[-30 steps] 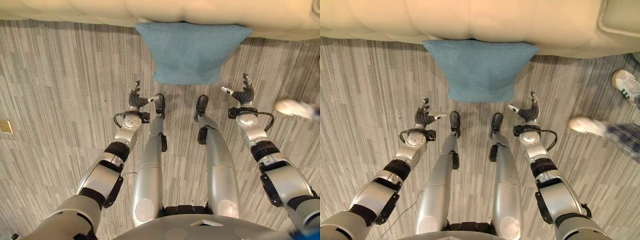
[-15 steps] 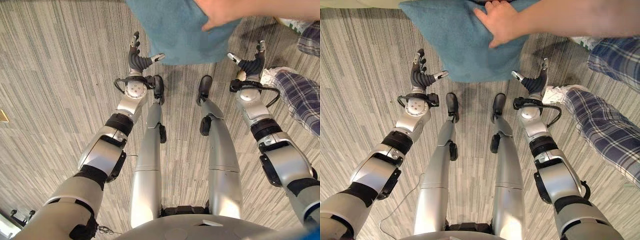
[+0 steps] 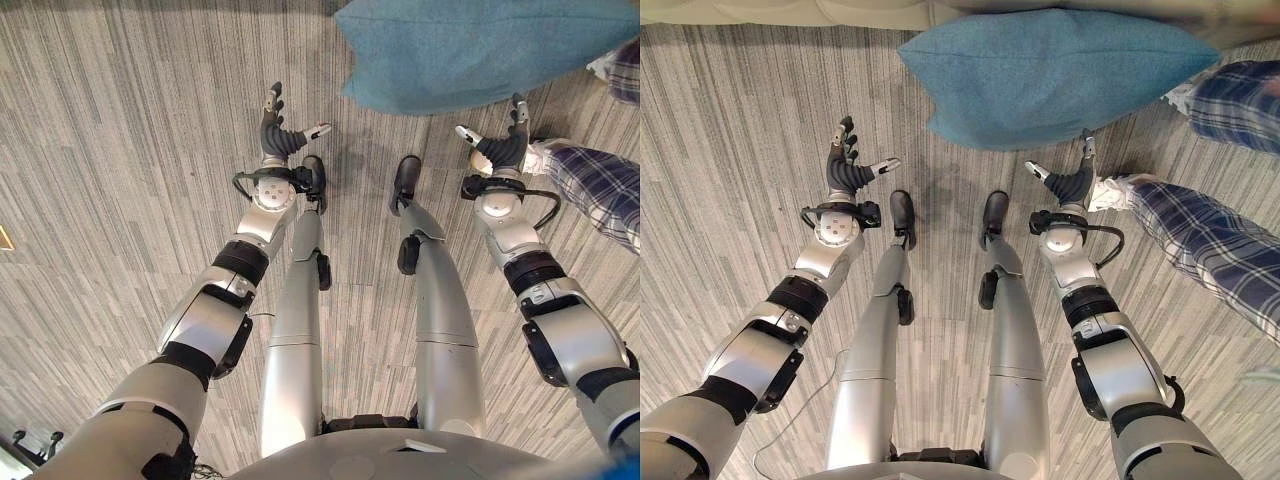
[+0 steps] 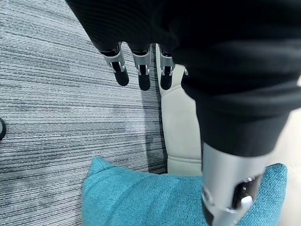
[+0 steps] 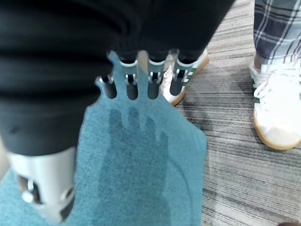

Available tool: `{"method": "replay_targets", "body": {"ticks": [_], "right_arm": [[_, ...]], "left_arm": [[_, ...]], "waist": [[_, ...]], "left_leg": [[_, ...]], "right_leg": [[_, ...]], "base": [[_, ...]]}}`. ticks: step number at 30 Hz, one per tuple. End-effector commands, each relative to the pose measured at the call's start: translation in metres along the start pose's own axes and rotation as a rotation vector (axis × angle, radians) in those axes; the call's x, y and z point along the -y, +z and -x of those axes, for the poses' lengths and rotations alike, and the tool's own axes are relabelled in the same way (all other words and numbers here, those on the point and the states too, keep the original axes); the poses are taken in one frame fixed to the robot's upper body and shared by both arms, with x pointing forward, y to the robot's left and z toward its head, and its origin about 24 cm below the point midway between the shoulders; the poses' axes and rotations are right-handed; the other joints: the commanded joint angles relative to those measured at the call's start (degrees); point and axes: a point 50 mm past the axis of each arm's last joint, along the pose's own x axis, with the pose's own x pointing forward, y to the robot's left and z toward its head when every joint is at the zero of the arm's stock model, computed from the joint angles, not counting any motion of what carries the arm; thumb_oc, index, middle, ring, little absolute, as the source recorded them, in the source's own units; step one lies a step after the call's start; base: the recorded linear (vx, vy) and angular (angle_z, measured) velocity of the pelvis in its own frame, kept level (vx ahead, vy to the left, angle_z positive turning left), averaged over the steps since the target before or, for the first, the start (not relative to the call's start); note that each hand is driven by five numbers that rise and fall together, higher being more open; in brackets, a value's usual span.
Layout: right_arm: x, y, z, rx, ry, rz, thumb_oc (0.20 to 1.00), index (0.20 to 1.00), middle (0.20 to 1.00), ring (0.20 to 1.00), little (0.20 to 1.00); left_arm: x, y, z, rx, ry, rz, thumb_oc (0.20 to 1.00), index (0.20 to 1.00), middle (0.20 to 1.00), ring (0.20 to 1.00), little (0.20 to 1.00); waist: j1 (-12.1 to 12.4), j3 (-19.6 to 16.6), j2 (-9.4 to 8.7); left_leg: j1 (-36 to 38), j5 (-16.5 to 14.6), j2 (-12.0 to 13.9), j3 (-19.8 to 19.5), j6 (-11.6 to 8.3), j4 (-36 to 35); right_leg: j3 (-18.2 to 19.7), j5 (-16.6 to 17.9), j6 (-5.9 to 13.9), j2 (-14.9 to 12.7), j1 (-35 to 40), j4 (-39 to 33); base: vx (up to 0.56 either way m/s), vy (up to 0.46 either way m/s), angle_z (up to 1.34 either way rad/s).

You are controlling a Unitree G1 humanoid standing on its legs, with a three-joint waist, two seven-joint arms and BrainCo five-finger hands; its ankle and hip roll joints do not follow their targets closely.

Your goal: Pick up all the scattered cushions and arrange them neatly on the sofa.

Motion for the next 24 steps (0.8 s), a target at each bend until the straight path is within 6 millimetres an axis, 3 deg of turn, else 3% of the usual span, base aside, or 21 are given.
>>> {"method": "replay_targets", "body": {"ticks": [1, 4, 5, 8, 12, 13, 14, 16, 17, 21, 22, 24], "right_arm": [[-0.008, -0.038, 0.03, -0.085, 0.066, 0.058, 1.0, 1.0, 1.0, 1.0, 1.0], [-0.005, -0.058, 0.041, -0.151, 0.094, 0.079, 1.0, 1.0, 1.0, 1.0, 1.0], [-0.002, -0.073, 0.051, -0.208, 0.108, 0.092, 1.0, 1.0, 1.0, 1.0, 1.0], [0.016, -0.13, 0.098, -0.438, 0.179, 0.149, 1.0, 1.0, 1.0, 1.0, 1.0], [0.033, -0.167, 0.136, -0.618, 0.232, 0.23, 1.0, 1.0, 1.0, 1.0, 1.0], [0.038, -0.176, 0.147, -0.664, 0.252, 0.265, 1.0, 1.0, 1.0, 1.0, 1.0], [0.048, -0.191, 0.168, -0.751, 0.285, 0.32, 1.0, 1.0, 1.0, 1.0, 1.0], [0.057, -0.202, 0.185, -0.812, 0.315, 0.373, 1.0, 1.0, 1.0, 1.0, 1.0], [0.072, -0.216, 0.212, -0.908, 0.365, 0.45, 1.0, 1.0, 1.0, 1.0, 1.0], [0.083, -0.224, 0.231, -0.975, 0.386, 0.467, 1.0, 1.0, 1.0, 1.0, 1.0], [0.087, -0.226, 0.239, -0.997, 0.405, 0.475, 1.0, 1.0, 1.0, 1.0, 1.0], [0.088, -0.227, 0.243, -1.006, 0.423, 0.488, 1.0, 1.0, 1.0, 1.0, 1.0]], "left_arm": [[-0.007, -0.043, 0.025, -0.123, 0.026, -0.025, 1.0, 1.0, 1.0, 1.0, 1.0], [-0.007, -0.057, 0.034, -0.168, 0.002, -0.035, 1.0, 1.0, 1.0, 1.0, 1.0], [-0.006, -0.067, 0.042, -0.203, -0.014, -0.037, 1.0, 1.0, 1.0, 1.0, 1.0], [-0.02, -0.116, 0.084, -0.384, -0.074, -0.123, 1.0, 1.0, 1.0, 1.0, 1.0], [-0.04, -0.158, 0.126, -0.588, -0.075, -0.194, 1.0, 1.0, 1.0, 1.0, 1.0], [-0.047, -0.169, 0.14, -0.648, -0.074, -0.217, 1.0, 1.0, 1.0, 1.0, 1.0], [-0.06, -0.188, 0.167, -0.758, -0.074, -0.263, 1.0, 1.0, 1.0, 1.0, 1.0], [-0.073, -0.202, 0.192, -0.858, -0.065, -0.297, 1.0, 1.0, 1.0, 1.0, 1.0], [-0.088, -0.216, 0.227, -0.987, -0.072, -0.341, 1.0, 1.0, 1.0, 1.0, 1.0], [-0.103, -0.226, 0.261, -1.105, -0.053, -0.351, 1.0, 1.0, 1.0, 1.0, 1.0], [-0.109, -0.227, 0.272, -1.139, -0.07, -0.376, 1.0, 1.0, 1.0, 1.0, 1.0], [-0.108, -0.228, 0.276, -1.144, -0.116, -0.408, 1.0, 1.0, 1.0, 1.0, 1.0]], "waist": [[0.3, -9.8, -0.15], [0.3, -10.5, -0.29], [0.3, -10.9, -0.39], [0.1, -10.8, -1.13], [0.1, -10.1, -1.88], [0.1, -10.1, -2.1], [0.1, -10.4, -2.43], [0.3, -10.7, -2.74], [0.6, -11.8, -3.07], [1.1, -13.2, -2.87], [0.7, -13.0, -2.34], [0.8, -13.2, -2.36]], "left_leg": [[-1.8, -5.6, 0.8, -0.9, -2.84, 0.0], [0.3, -5.9, 0.6, -0.9, -2.65, 0.0], [2.7, -6.1, 0.4, -0.8, -2.64, -0.3], [15.7, -7.6, -0.5, -0.7, -2.53, -1.8], [25.6, -7.2, -1.0, -0.2, -1.7, -3.5], [28.3, -7.6, -1.1, -0.1, -1.53, -3.8], [33.4, -8.6, -1.3, -0.1, -0.95, -4.0], [37.7, -9.9, -1.4, 0.2, -0.51, -3.9], [42.4, -11.5, -1.2, 0.6, 0.23, -3.3], [48.6, -13.1, -1.2, 1.0, 1.62, -4.3], [51.5, -13.2, -1.1, 0.7, 2.61, -4.8], [53.3, -13.9, -1.0, 0.9, 2.57, -5.0]], "right_leg": [[2.9, 2.3, 8.72, -1.2, 3.1, -10.3], [2.8, 2.2, 8.76, -1.0, 4.6, -9.4], [2.6, 2.1, 8.77, -1.2, 6.7, -9.5], [1.6, 1.8, 8.82, -1.6, 18.7, -10.4], [0.4, 3.3, 8.36, -1.7, 29.4, -13.5], [0.2, 3.3, 8.4, -1.7, 32.2, -14.3], [0.1, 3.0, 8.47, -1.5, 37.7, -15.5], [0.3, 2.7, 8.53, -1.3, 42.8, -17.0], [0.6, 2.2, 8.78, -1.0, 48.2, -17.8], [1.5, 2.1, 9.91, -1.1, 51.7, -15.0], [4.3, 2.7, 10.89, 0.5, 51.5, -8.9], [5.3, 1.5, 10.6, 0.7, 53.3, -10.5]], "base": [[0.03, 0.019, 0.0], [0.0, 0.0, 0.0], [0.0, 0.0, 0.0], [0.0, 0.0, 0.0], [0.01, 0.01, 0.0], [0.16, 0.03, -0.03], [0.2, 0.039, -0.03], [0.22, 0.081, -0.08], [0.23, 0.134, -0.21], [0.15, 0.099, -0.2], [0.08, 0.051, -0.32], [0.08, -0.042, -0.18]]}}
